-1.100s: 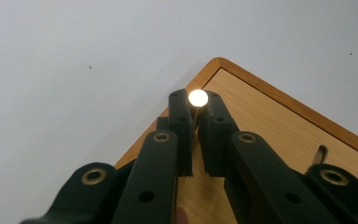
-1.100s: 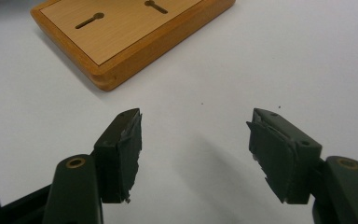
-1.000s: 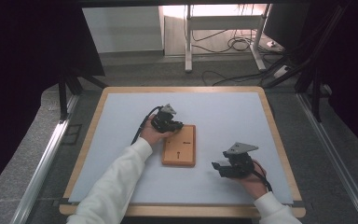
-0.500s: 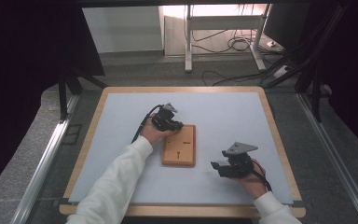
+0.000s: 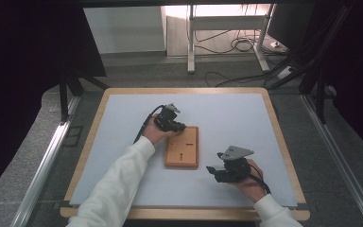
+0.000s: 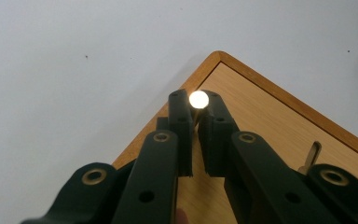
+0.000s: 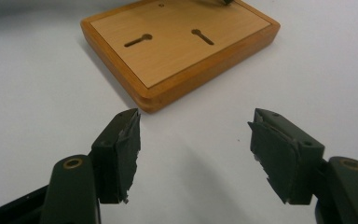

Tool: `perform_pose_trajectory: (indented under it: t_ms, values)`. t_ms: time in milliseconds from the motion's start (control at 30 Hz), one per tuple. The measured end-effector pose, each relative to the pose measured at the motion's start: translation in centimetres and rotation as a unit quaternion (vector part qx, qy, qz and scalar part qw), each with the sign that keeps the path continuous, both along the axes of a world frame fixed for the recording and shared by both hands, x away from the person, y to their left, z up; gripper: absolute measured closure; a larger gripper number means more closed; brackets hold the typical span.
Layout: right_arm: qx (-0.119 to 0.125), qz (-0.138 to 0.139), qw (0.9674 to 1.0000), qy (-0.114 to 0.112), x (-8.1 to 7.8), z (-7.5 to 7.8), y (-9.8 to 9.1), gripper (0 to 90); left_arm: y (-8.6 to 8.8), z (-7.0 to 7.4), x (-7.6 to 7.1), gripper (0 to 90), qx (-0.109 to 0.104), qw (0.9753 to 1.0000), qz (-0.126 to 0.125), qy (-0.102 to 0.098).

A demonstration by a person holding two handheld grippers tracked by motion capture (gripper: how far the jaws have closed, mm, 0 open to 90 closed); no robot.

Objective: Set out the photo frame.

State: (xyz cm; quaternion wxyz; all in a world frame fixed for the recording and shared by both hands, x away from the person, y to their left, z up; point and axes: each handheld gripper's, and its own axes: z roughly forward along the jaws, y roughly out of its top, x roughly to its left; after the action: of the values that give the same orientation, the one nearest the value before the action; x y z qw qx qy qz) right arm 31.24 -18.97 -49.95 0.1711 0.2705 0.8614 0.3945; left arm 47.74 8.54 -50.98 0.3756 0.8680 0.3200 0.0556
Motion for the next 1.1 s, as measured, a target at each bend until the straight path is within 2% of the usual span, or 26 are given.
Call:
perform_pose_trajectory:
  t_ms: [833,1100]
  values:
    - [0.002,0.02,0.9998,-0.007,-0.1,0.4,1.5,33.4,0.4,0.1,1.0,84.3,-0.006,0.9995,-0.024,0.02]
    - [0.005,0.025,0.9996,-0.01,-0.1,0.7,1.8,33.4,0.6,0.1,1.6,84.3,-0.013,0.9987,-0.032,0.037]
